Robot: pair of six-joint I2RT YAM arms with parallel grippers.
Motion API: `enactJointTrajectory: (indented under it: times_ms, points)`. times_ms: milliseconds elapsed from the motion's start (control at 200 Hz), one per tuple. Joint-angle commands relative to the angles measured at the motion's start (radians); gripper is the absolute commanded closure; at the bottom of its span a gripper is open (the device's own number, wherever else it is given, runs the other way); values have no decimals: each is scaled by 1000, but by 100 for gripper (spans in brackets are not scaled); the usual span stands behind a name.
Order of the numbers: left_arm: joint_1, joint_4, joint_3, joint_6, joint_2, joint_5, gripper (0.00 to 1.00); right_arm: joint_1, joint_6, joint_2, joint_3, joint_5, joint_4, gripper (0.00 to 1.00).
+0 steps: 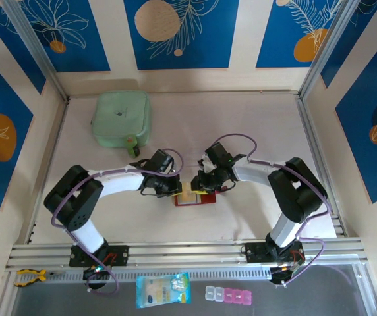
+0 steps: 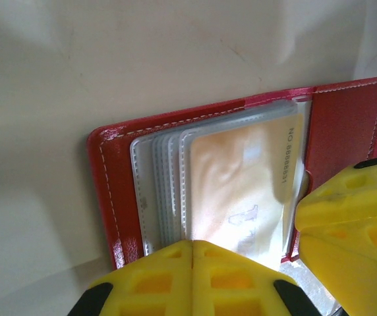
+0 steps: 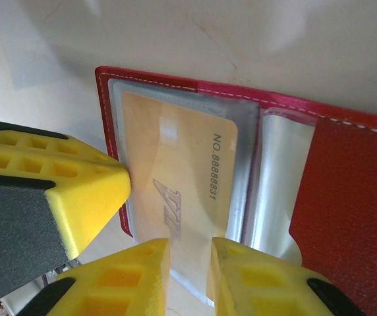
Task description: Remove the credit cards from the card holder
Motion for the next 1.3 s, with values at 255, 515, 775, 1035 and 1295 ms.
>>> enactJointTrajectory:
  times_ms: [255,515,775,1035,1295]
  points:
    - [-2,-39,-6,16,11,-13,96,-3,-2,36,-4,-35,-5,78]
    - [-1,-48,-8,22,10,-15,96,-6,5,-17,-3,60,-68,77]
    - [0,-49,-4,22,1,-17,96,-8,-5,-44,14,61,-94,77]
    - [0,-73,53,31,-27,-5,97,-13,-5,-78,1,28,-59,77]
    - [-26,-57,52,13,-28,29,98,-20,-1,-57,-9,-8,-1,77]
